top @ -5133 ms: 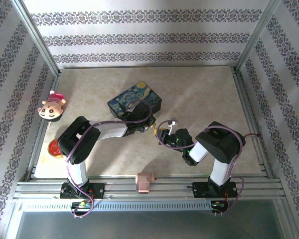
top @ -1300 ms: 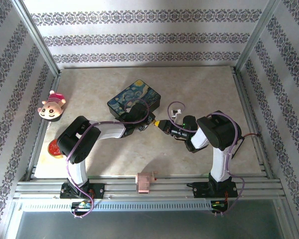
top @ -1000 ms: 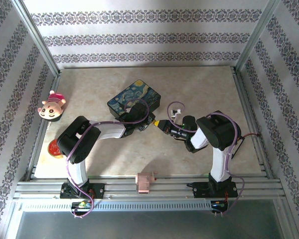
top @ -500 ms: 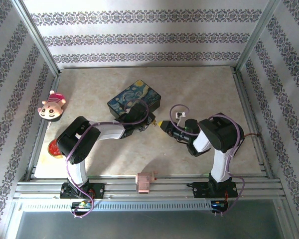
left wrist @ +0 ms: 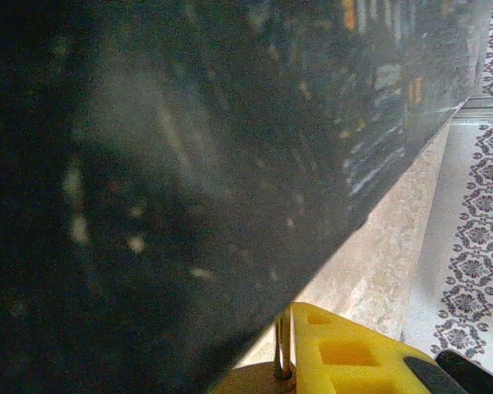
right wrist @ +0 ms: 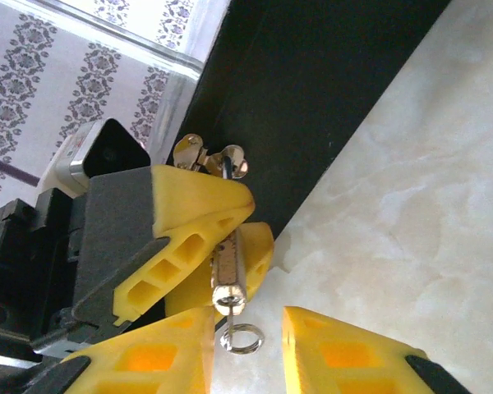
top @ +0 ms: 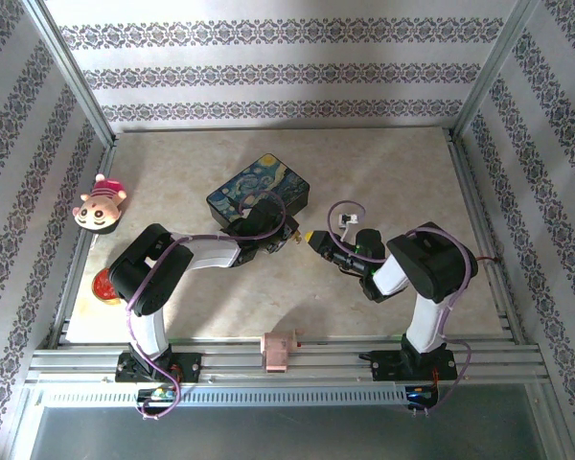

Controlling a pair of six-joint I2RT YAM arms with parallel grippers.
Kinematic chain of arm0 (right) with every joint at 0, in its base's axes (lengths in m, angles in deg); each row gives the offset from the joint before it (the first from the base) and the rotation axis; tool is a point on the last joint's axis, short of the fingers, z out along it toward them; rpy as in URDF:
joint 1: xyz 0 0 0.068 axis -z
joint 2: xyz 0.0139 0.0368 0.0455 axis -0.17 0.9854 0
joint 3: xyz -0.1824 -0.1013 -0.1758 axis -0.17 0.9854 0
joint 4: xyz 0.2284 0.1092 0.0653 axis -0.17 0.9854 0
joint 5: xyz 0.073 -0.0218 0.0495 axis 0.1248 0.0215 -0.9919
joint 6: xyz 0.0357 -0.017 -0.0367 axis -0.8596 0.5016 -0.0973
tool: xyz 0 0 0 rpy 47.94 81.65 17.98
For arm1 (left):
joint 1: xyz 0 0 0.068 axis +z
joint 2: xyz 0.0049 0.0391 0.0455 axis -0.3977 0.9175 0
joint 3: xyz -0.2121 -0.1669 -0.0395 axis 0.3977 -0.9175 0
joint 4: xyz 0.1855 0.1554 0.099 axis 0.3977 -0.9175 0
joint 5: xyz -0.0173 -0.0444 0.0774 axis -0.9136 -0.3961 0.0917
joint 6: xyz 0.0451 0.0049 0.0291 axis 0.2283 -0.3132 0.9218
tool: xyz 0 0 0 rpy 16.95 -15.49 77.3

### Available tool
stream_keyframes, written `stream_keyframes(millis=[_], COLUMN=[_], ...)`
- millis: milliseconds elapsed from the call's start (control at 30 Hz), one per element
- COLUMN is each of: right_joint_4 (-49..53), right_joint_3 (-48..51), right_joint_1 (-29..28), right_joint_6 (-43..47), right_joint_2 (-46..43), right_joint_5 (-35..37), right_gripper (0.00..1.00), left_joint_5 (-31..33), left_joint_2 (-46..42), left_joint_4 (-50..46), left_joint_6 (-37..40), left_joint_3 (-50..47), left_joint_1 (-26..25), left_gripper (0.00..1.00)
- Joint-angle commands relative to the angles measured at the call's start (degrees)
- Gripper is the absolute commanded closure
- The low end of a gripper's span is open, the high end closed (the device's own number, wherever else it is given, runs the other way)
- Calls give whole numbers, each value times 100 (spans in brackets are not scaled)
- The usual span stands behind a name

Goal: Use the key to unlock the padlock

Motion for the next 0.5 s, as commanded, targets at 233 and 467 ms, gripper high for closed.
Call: stream_keyframes(millis=[233, 467], right_joint_4=[1447, 3948], right_joint_3=[58, -266], right_joint_1=[-285, -521], right_joint_6=[520, 1305], right_joint_2=[-1109, -2317], right_joint_5=[570, 1179], right_gripper=[73, 73], left_joint_5=[-842, -845], left_joint_2=[149, 181], left_joint_4=[-498, -482], left_joint_6=[-524, -532], left_joint_3=[-124, -105], left_joint_1=[18, 27], left_gripper=[100, 100])
